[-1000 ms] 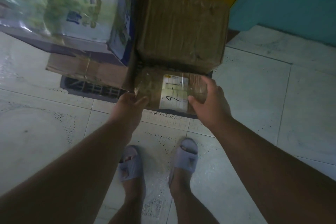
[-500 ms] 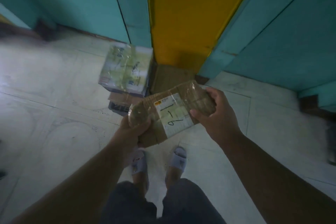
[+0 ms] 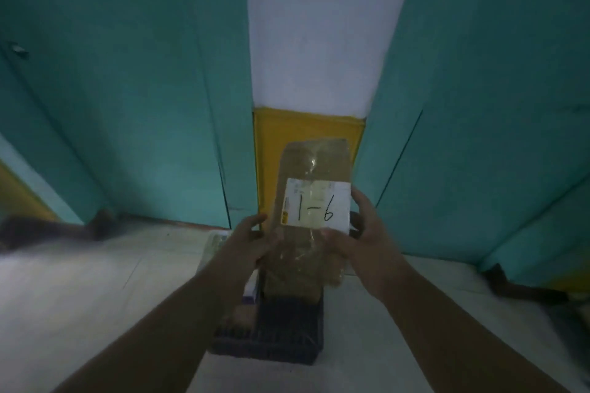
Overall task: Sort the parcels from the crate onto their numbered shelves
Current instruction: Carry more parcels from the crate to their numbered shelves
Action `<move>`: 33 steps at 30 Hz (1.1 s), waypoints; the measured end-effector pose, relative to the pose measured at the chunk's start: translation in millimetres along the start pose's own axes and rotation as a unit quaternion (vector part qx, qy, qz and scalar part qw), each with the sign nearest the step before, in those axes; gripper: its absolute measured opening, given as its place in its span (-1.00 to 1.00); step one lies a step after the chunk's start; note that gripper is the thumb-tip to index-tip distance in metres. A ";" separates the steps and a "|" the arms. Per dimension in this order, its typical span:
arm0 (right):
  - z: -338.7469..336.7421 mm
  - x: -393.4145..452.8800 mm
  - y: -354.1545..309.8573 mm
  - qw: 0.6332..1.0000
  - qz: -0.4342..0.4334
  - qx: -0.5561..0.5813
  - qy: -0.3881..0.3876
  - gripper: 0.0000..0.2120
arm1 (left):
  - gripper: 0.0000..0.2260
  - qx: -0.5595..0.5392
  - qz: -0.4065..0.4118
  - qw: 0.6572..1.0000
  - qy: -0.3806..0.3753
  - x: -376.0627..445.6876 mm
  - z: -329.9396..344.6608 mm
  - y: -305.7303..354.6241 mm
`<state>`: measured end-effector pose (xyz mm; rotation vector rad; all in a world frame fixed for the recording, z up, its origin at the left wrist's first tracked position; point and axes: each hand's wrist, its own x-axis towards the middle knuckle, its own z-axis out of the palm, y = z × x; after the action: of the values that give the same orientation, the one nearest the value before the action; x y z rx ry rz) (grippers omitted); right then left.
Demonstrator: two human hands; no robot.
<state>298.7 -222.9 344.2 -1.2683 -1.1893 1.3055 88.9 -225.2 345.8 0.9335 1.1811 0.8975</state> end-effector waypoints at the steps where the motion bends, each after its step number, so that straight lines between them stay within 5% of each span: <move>1: -0.7 -7.2 -7.4 1.000 -0.003 -0.008 0.002 -0.22 | -0.58 0.020 0.014 0.999 -0.027 3.0 0.5 10.2; 5: -1.6 -39.6 -14.4 0.999 -0.016 -0.019 0.046 -0.37 | -0.60 0.119 0.068 0.988 -0.063 11.2 18.4 22.1; 9: -15.3 -82.6 -15.2 0.997 -0.009 -0.035 0.064 -0.29 | -0.77 0.164 0.130 0.976 -0.064 -2.8 55.8 16.4; 14: -70.6 -139.4 -34.9 0.973 -0.068 -0.078 0.206 -0.30 | -0.67 0.205 0.158 0.954 -0.149 -18.5 136.6 31.3; 24: -285.6 -278.3 -94.5 0.892 -0.160 -0.149 0.397 -0.32 | -0.62 0.170 0.277 0.899 -0.293 -71.7 410.6 58.1; 33: -503.9 -373.6 -128.7 0.831 -0.185 -0.178 0.494 -0.32 | -0.45 0.106 0.295 0.877 -0.363 -113.7 656.2 43.8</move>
<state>814.2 -564.4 510.4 -1.5660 -0.8304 0.0333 714.1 -391.4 509.9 1.6822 0.3322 0.7688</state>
